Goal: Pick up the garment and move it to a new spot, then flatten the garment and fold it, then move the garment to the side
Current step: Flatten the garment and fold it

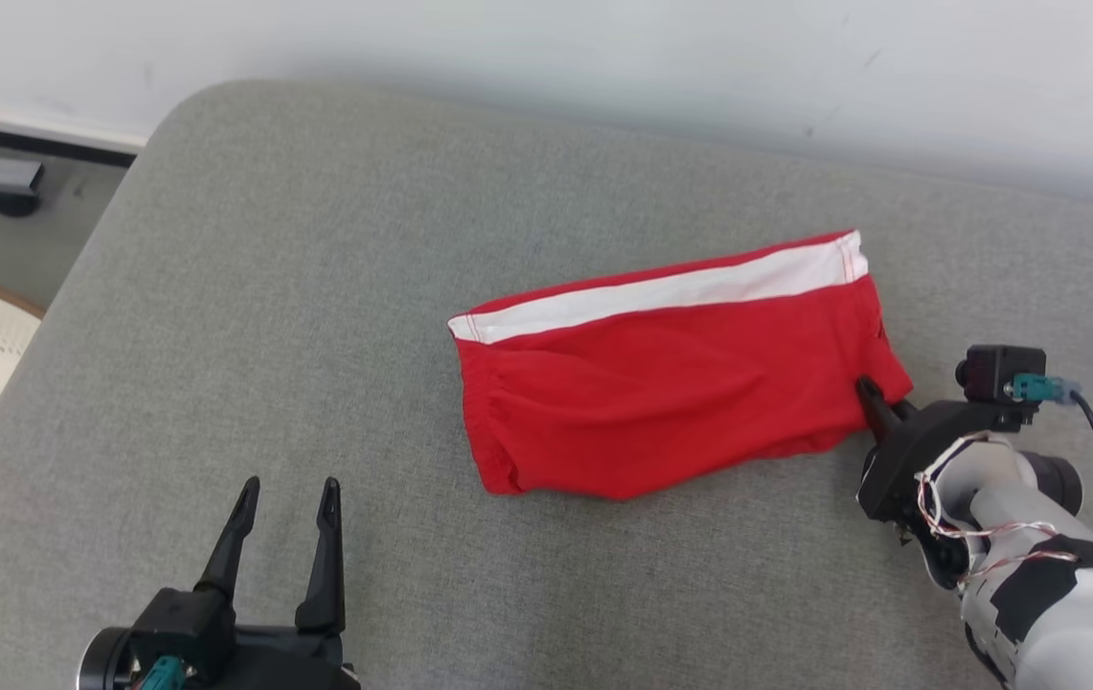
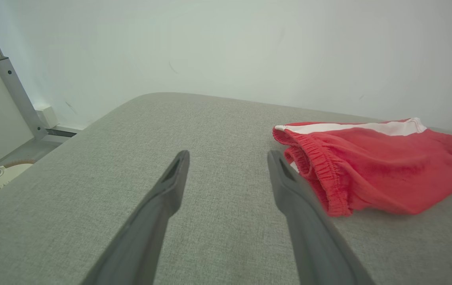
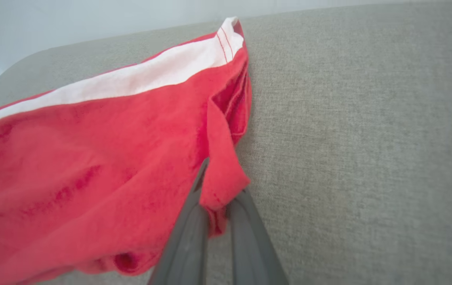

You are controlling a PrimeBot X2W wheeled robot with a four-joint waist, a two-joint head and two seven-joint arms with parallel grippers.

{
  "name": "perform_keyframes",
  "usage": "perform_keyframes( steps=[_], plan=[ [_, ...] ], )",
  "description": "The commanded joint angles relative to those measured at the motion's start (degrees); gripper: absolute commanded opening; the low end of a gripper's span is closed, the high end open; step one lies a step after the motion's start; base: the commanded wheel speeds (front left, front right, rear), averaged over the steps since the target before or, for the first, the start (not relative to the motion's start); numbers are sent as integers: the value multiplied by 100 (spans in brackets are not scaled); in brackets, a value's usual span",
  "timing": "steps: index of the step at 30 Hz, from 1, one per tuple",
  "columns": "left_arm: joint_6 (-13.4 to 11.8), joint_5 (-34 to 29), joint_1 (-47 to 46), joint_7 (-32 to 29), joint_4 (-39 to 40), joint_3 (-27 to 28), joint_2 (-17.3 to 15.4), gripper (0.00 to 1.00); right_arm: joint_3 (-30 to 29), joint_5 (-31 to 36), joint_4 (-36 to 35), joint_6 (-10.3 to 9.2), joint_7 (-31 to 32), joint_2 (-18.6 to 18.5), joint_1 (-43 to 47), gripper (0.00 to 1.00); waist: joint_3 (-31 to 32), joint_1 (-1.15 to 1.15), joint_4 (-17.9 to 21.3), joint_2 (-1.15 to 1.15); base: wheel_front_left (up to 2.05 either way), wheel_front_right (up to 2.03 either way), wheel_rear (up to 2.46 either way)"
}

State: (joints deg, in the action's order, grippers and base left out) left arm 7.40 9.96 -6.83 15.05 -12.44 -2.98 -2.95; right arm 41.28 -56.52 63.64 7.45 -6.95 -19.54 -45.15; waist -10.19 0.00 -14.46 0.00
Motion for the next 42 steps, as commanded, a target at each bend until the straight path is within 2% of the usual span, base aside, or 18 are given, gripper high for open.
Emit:
perform_keyframes(
  steps=[1, 8, 15, 20, 27, 28, 29, 36, 42],
  plan=[
    [5, -48, 131, 16, -52, 50, 8, 100, 23, -65, -104, 4, -75, 22, 119, 0, 221, 0, 116, 0, 0, 0, 0],
    [9, -55, 341, 16, -158, 36, -46, 100, 81, -360, -607, 4, -276, -42, 582, 0, 660, 0, 409, 0, 0, 0, 0],
    [9, 37, 514, 16, -241, -27, -131, 100, 5, -769, -1273, 4, -387, -196, 1438, 0, 967, 0, 650, 0, 0, 0, 0],
    [9, 49, 601, 16, -193, -20, -128, 100, -78, -956, -1684, 4, -431, -307, 2123, 0, 989, 0, 750, 0, 0, 0, 0],
    [9, 11, 647, 16, -144, 14, -76, 100, -249, -935, -1837, 4, -436, -311, 2489, 0, 932, 0, 885, 0, 0, 0, 0],
    [9, 13, 636, 16, -157, 15, -73, 100, -284, -886, -1812, 4, -471, -305, 2492, 42, 932, 0, 894, 0, 0, 0, 0],
    [9, 14, 625, 16, -169, 15, -70, 100, -306, -870, -1785, 4, -451, -286, 2498, 100, 936, 0, 899, 0, 0, 0, 0],
    [4, 15, 643, 16, -158, 36, -99, 100, -533, -552, -1818, 4, -465, -414, 2202, 100, 993, 0, 899, 0, 0, 0, 0],
    [4, -13, 680, 16, -112, 56, -74, 100, -554, -52, -1442, 4, -208, -406, 1747, 100, 979, 0, 866, 0, 0, 0, 0]
  ],
)
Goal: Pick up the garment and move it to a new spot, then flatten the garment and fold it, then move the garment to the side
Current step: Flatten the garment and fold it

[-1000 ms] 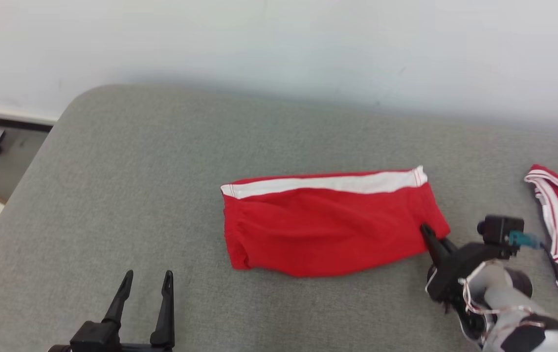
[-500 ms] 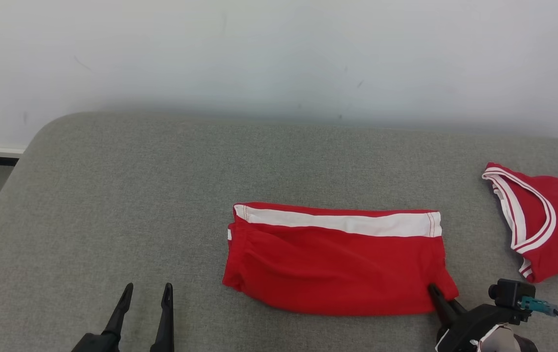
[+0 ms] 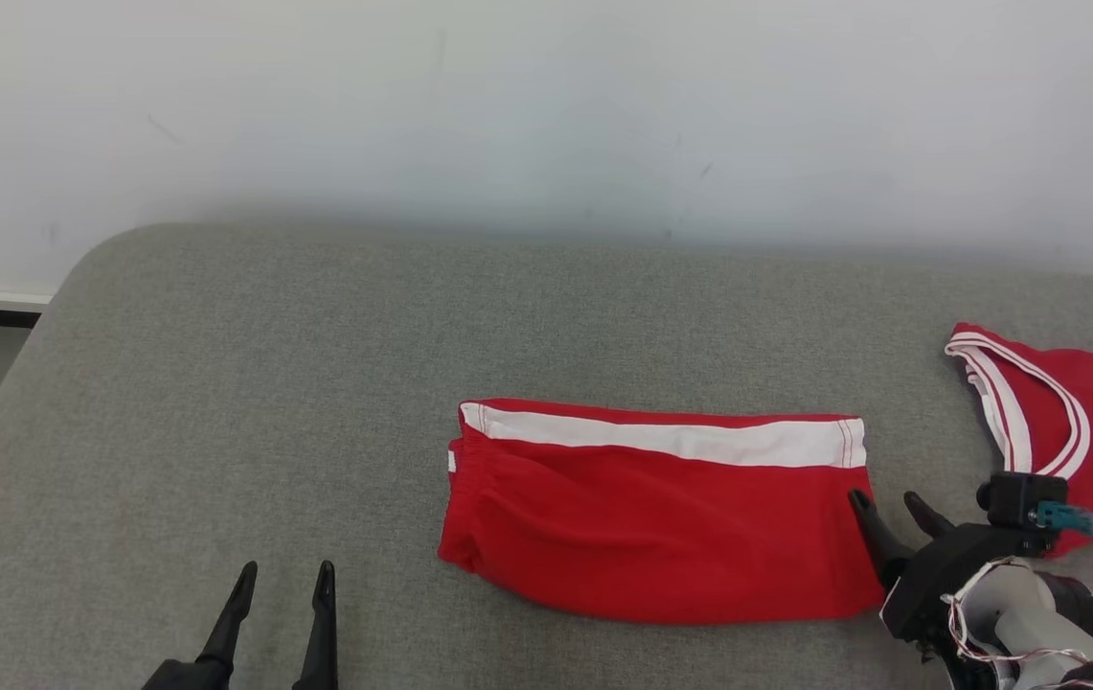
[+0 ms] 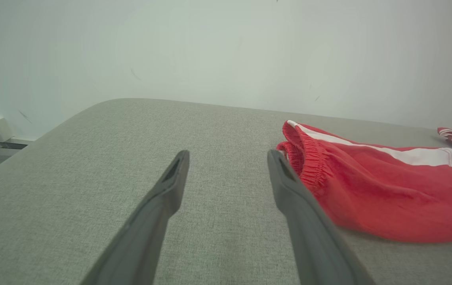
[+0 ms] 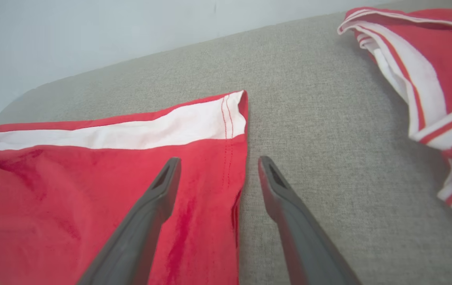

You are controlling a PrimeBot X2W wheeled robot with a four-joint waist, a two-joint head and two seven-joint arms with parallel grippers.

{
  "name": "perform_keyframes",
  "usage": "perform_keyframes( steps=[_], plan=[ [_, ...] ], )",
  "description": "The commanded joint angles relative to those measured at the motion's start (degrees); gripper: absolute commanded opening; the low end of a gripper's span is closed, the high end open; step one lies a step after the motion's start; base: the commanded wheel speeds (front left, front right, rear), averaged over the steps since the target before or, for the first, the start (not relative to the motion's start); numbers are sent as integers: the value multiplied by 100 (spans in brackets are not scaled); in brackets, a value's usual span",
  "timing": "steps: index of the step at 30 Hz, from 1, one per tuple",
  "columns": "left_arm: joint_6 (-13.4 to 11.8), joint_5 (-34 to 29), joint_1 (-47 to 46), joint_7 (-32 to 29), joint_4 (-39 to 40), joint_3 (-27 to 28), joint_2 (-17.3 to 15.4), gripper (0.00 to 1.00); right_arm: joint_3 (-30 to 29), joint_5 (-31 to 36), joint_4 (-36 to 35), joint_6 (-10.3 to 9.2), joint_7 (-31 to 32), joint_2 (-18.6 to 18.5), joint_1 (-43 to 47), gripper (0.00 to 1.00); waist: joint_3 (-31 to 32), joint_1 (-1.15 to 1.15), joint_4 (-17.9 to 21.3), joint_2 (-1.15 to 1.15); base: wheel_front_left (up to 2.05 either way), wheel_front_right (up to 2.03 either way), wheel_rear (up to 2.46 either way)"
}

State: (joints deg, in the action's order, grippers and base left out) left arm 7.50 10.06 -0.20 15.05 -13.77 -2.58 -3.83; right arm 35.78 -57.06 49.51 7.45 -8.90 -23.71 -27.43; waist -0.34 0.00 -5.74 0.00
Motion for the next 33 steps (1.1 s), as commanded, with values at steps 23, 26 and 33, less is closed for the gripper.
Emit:
perform_keyframes(
  steps=[23, 26, 33],
  plan=[
    [-6, -18, -98, 16, 40, 62, 74, 100, 110, 354, 1809, 2, 882, 695, -476, 100, -197, 0, -273, 0, 0, 0, 0],
    [-6, -18, -98, 16, 30, 63, 76, 100, 134, 267, 1645, 10, 912, 760, -421, 0, -209, 0, -280, 0, 0, 0, 0],
    [-6, -25, -35, 16, -21, 94, 85, 100, 97, 179, 1565, 1, 665, 414, -436, 0, -124, 0, -247, 0, 0, 0, 0]
  ],
)
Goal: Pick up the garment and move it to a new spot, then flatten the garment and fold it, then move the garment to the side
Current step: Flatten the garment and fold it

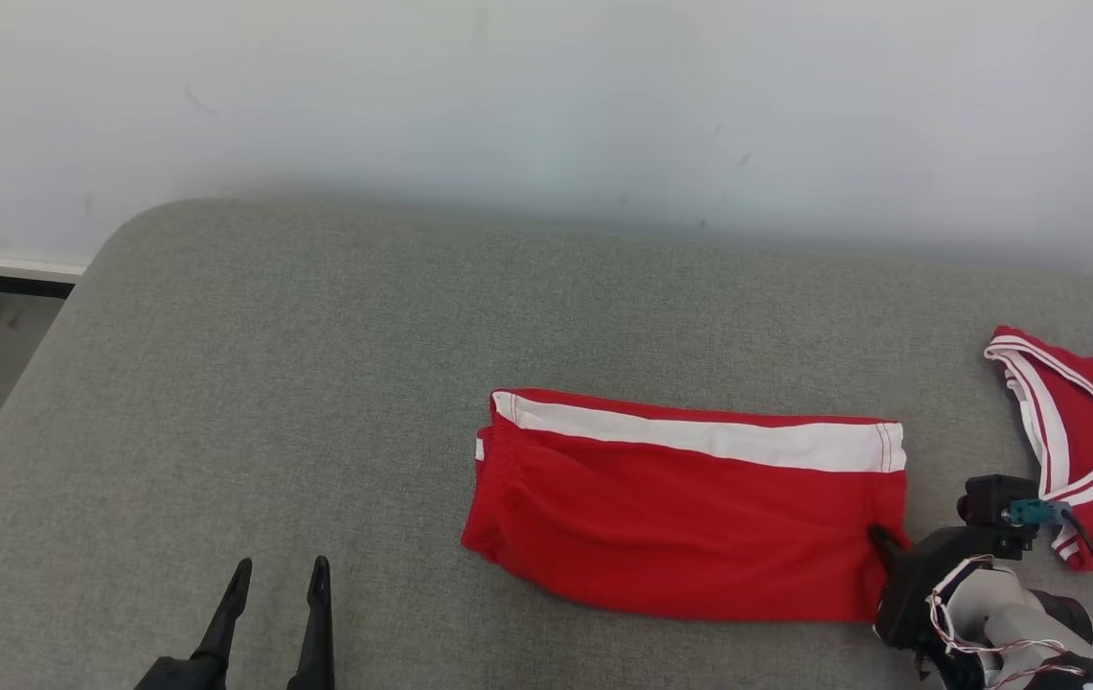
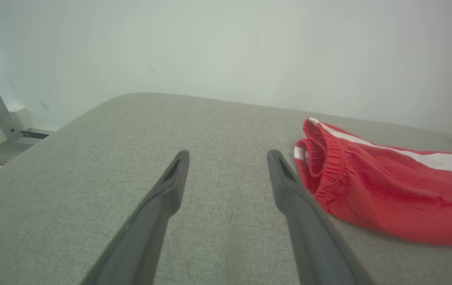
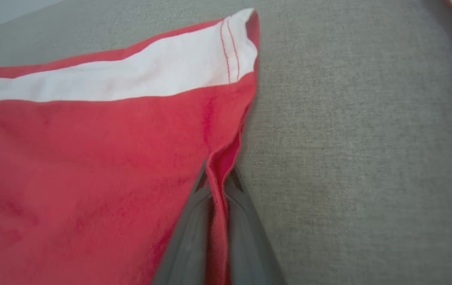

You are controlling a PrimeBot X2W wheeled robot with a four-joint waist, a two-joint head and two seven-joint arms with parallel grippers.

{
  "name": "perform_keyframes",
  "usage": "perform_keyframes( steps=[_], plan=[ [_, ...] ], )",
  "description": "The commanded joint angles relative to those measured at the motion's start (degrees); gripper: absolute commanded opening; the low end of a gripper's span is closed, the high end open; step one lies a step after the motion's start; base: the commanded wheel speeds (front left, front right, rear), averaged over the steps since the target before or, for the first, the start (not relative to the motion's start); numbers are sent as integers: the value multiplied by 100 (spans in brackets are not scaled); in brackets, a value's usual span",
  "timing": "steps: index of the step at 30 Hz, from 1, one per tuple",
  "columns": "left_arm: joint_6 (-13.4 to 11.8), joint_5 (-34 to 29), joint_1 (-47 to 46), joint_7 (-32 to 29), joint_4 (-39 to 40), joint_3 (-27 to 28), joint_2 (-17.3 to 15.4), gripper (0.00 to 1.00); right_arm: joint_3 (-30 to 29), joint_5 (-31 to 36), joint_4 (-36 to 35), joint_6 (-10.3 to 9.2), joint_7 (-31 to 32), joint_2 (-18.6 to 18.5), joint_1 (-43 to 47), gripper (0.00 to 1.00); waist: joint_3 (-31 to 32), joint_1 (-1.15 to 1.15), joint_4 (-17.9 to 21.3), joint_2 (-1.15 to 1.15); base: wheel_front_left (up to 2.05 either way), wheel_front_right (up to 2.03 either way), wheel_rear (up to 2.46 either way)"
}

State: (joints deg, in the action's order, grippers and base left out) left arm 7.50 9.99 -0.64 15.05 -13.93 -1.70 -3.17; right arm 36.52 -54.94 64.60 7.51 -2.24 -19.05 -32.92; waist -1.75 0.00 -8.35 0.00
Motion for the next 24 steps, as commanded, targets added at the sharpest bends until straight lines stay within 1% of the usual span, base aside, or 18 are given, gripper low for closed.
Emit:
perform_keyframes(
  steps=[1, 4, 11, 16, 24],
  plan=[
    [-6, -21, 19, 16, -14, 12, 19, 100, 13, -49, 54, -11, -9, -133, 110, 0, 34, 0, 26, 0, 0, 0, 0],
    [-6, -17, 34, 16, -24, 23, 20, 100, 24, -60, 13, -10, -27, -302, 105, 0, 69, 0, 58, 0, 0, 0, 0],
    [-6, 5, 83, 16, -18, 42, 23, 100, 95, -80, -278, -10, -61, -517, 101, 0, 119, 0, 152, 0, 0, 0, 0],
    [-6, 9, 122, 16, -13, 36, 24, 100, 159, -149, -812, -9, -35, -448, 11, 0, 141, 0, 217, 0, 0, 0, 0],
    [-6, 7, 105, 16, -34, -39, 23, 100, 246, -527, -2129, -8, 294, -220, 50, 0, 188, 0, 169, 0, 0, 0, 0]
  ],
)
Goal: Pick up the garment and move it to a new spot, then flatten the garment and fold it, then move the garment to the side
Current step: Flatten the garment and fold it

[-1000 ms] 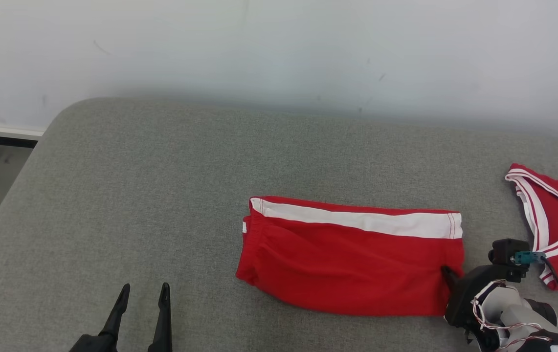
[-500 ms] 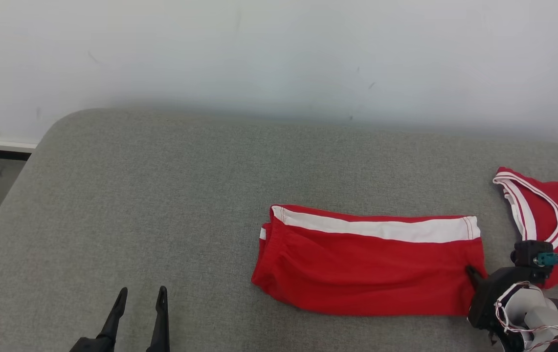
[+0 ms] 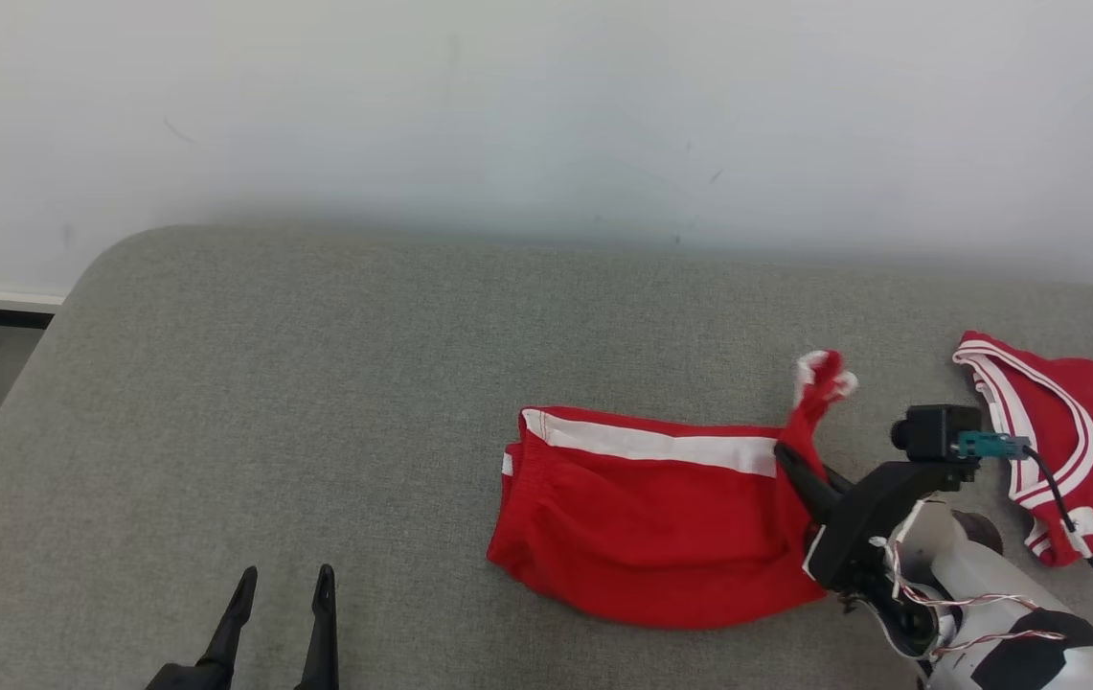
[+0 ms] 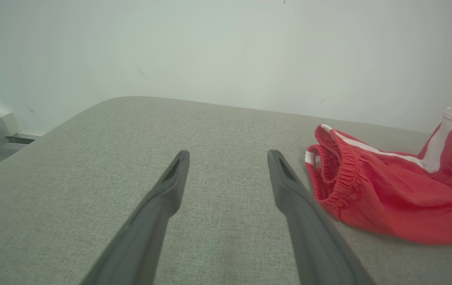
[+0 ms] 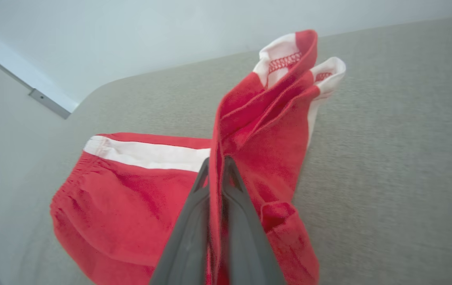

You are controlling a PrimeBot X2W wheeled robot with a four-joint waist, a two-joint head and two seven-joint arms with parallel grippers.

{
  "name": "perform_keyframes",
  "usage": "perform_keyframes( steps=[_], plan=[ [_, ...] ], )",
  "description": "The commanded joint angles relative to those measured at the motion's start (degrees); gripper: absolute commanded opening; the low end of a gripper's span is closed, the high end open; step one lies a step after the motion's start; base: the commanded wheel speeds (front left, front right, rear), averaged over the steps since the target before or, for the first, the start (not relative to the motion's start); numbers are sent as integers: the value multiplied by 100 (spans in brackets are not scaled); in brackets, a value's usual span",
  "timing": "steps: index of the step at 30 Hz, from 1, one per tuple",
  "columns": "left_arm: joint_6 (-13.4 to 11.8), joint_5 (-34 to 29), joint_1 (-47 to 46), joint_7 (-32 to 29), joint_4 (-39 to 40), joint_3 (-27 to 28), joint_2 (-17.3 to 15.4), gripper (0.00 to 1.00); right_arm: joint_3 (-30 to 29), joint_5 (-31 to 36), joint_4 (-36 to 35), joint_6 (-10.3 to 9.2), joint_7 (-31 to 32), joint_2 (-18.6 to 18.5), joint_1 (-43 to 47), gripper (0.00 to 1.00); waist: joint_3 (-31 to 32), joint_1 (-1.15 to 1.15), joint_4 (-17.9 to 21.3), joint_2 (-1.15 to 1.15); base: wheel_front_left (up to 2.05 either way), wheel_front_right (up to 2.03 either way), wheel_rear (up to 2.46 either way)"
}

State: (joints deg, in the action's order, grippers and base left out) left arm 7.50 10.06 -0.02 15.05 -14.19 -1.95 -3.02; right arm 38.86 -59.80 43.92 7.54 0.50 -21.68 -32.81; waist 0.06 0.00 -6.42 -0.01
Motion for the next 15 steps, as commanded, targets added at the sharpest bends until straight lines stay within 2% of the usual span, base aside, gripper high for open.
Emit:
perform_keyframes(
  steps=[1, 6, 15],
  plan=[
    [-6, 5, 33, 16, -11, -29, 8, 100, 20, -96, -219, -12, 84, 72, 77, 0, 13, 0, -51, 1, 0, 0, 0],
    [-6, 34, -19, 16, -25, -65, 9, 100, 5, -277, -726, -12, 251, 353, 121, 0, 2, 0, -202, 1, 0, 0, 0],
    [-6, 88, -200, 16, -68, -226, 13, 100, 45, -144, -716, -12, 399, 948, -43, 0, -132, 0, -512, 1, 0, 0, 0]
  ],
)
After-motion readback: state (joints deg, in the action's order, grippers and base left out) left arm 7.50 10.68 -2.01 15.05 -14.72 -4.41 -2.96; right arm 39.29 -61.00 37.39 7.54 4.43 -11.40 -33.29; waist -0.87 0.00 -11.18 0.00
